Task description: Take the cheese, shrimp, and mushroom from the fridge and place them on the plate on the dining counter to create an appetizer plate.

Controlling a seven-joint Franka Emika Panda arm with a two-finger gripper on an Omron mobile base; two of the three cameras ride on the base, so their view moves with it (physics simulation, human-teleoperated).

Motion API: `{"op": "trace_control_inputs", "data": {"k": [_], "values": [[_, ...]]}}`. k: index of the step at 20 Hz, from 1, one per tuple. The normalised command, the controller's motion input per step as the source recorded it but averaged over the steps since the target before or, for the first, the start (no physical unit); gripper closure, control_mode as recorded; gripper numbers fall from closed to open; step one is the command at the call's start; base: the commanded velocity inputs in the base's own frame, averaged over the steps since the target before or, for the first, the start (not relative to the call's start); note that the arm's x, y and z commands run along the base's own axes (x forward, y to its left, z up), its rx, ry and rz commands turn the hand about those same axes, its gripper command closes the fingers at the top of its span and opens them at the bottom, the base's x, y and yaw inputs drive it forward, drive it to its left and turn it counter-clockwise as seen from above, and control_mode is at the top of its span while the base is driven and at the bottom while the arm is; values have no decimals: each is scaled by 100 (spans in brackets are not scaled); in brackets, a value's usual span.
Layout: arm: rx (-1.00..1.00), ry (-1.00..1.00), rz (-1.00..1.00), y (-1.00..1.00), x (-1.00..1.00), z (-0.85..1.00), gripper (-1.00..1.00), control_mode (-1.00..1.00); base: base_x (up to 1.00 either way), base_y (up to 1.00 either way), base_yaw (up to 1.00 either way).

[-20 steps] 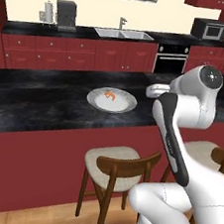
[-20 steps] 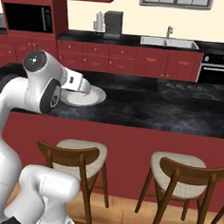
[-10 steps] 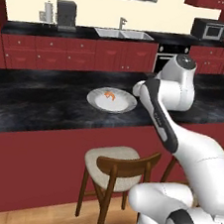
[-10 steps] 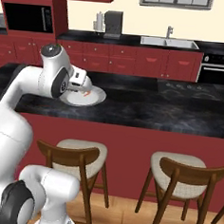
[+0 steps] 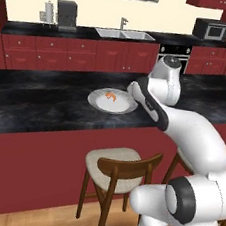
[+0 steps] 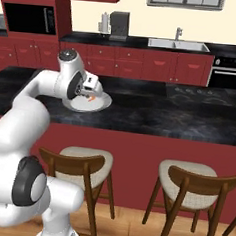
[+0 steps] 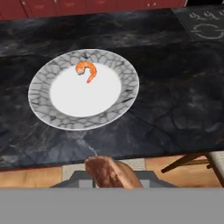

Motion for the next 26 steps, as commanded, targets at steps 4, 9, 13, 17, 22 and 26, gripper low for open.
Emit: {"op": "trace_control_inputs", "data": {"k": [4, 9, 13, 17, 22, 26], "values": [[0, 1, 0, 12, 55, -38, 100, -100, 0, 0, 0], [0, 1, 0, 6, 40, -34, 100, -100, 0, 0, 0], [0, 0, 0, 2, 36, -24, 100, -100, 0, 0, 0], [0, 1, 0, 12, 39, -26, 100, -100, 0, 0, 0], [0, 1, 0, 21, 49, -31, 100, -100, 0, 0, 0], [0, 1, 0, 3, 52, -32, 100, -100, 0, 0, 0]]}}
